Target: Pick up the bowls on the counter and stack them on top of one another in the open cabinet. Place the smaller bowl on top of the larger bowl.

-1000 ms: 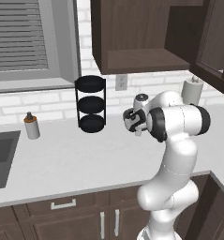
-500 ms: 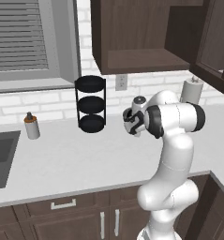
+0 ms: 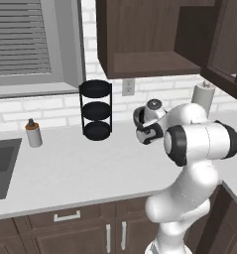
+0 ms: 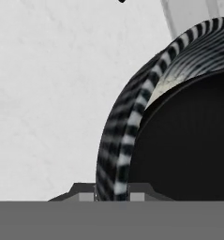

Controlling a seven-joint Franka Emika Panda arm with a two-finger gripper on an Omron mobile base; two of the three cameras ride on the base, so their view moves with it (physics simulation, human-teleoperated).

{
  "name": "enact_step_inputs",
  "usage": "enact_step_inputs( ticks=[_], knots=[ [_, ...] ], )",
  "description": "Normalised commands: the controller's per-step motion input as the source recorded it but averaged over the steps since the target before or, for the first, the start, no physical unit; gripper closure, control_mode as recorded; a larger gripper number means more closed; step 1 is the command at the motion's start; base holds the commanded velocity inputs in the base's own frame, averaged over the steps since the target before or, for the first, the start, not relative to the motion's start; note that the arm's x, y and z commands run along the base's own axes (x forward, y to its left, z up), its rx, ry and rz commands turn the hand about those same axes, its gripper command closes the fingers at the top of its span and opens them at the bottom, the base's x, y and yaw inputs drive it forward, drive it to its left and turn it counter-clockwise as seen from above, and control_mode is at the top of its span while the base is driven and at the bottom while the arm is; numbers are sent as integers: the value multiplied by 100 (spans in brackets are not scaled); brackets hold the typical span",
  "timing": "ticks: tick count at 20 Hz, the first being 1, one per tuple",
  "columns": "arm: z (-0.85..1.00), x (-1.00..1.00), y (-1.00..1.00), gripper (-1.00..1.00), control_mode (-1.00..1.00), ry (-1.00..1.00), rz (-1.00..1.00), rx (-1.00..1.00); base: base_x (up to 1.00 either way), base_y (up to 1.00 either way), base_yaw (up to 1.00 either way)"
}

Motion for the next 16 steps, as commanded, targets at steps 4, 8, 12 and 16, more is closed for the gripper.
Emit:
enact_step_inputs(
  ticks=[4,8,12,16],
  knots=[
    [100,-100,5,100,-100,-5,1,0,0,0,0],
    [100,-100,13,100,-100,-5,0,0,0,0,0],
    [100,-97,17,100,-100,-5,0,0,0,0,0],
    [100,-86,22,100,-100,-1,0,0,0,0,0]
  ],
)
